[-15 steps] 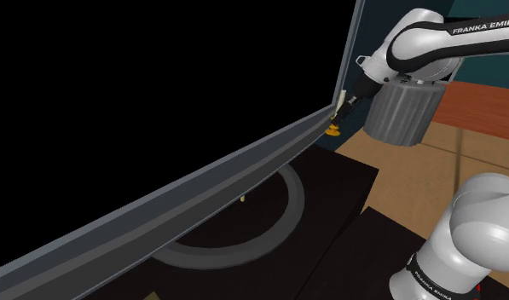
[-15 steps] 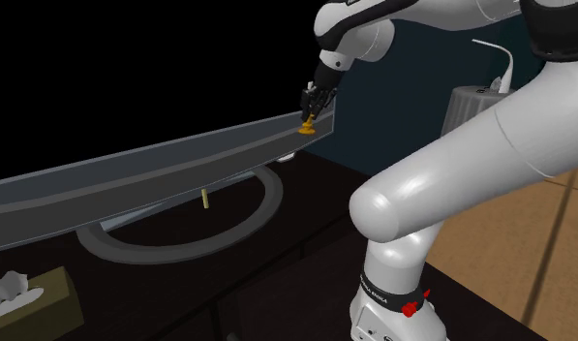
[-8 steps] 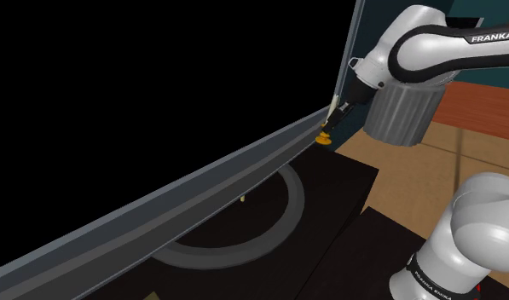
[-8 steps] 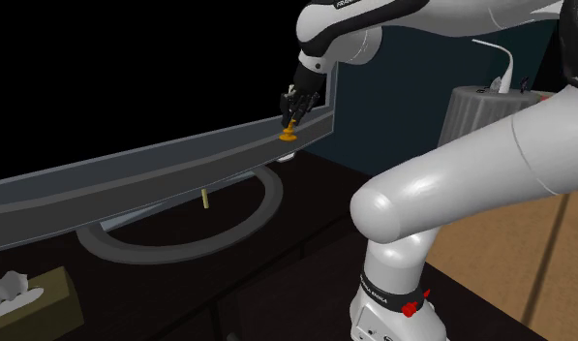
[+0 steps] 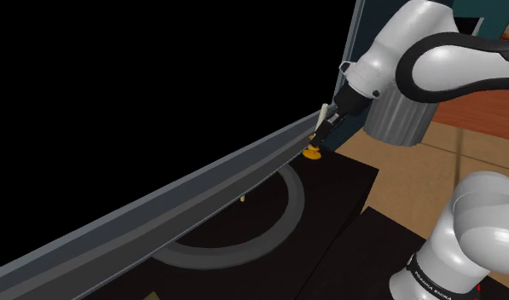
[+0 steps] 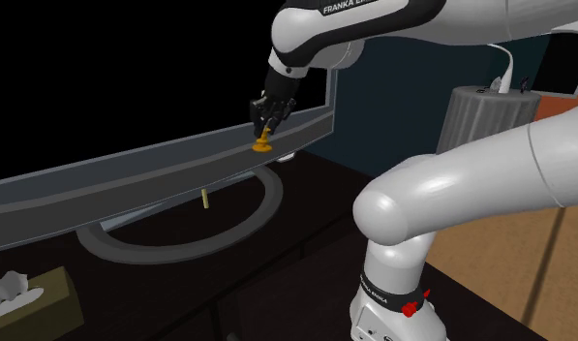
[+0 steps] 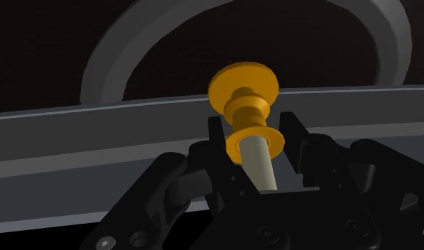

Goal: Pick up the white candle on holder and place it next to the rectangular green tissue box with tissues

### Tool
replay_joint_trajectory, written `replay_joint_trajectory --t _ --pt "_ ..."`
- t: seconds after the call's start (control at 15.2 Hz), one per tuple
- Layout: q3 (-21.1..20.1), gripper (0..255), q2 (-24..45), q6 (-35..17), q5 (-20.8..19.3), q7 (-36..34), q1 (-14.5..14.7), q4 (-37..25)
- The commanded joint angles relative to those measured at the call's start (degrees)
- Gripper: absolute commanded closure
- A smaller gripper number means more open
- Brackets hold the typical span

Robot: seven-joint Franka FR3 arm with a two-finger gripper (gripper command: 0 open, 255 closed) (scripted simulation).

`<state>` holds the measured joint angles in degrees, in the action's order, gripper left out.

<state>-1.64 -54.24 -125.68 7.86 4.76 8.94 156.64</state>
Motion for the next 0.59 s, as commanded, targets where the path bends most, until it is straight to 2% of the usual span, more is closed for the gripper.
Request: replay_joint_trajectory --t 0.0,0.53 --pt "-3.3 255 0.3 -0.4 1.4 -3.3 1.4 -0.2" --pt "-15.9 255 2.9 -1.6 6.2 -15.8 5.8 -3.0"
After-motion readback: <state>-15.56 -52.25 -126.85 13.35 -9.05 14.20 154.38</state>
